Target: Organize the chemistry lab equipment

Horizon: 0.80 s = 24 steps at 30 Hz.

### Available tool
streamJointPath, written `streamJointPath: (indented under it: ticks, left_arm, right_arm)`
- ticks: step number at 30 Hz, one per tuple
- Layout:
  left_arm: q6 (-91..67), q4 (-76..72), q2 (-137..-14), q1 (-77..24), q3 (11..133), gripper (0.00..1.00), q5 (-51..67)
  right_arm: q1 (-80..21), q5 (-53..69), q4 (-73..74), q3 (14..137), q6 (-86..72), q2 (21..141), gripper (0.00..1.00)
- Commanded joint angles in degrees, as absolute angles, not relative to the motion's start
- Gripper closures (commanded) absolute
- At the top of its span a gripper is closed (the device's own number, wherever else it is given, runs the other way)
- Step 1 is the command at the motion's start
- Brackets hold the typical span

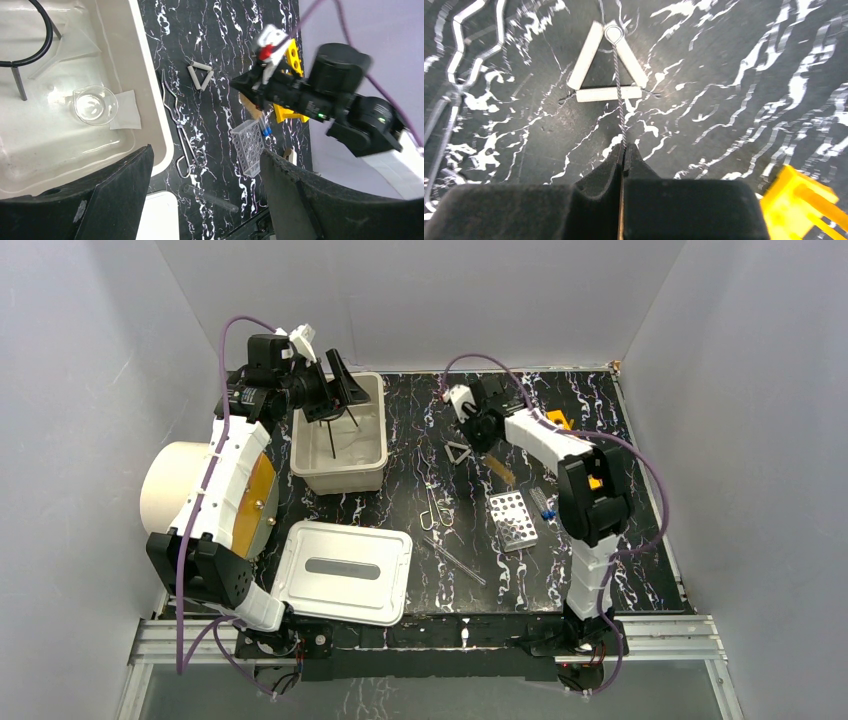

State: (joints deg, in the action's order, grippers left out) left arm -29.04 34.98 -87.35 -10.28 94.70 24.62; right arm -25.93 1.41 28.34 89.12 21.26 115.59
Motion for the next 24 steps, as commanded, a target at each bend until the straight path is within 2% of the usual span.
streamJointPath:
  ticks: [1,7,14,20,24]
  left_arm:
    - [-29.7,34.5,-85.6,-10.3,96.3,0.23,25.6]
    - [-30.9,34.8,-83.5,-10.3,93.9,0.23,22.6]
    - [-32.3,34.9,-79.2,-10.3,89.8,0.23,15.7]
    - [-32.4,35.6,-74.8,-10.3,87.6,0.23,10.1]
    - [-33.0,34.0,-71.4,-10.3,85.8,0.23,6.4]
  right_arm:
    - [-25.8,1.6,23.6,89.7,19.5,106.1,0.95]
    - [-25.8,8.0,22.1,92.4,11.1,101.3,0.96]
    - [-28.1,6.3,10.1,93.1,-16.1,96.8,0.96]
    - [-32.2,3.2,8.3,98.5,-33.0,99.1,0.96]
    - [-36.9,-2.5,10.8,105.1,-37.0,103.9,0.97]
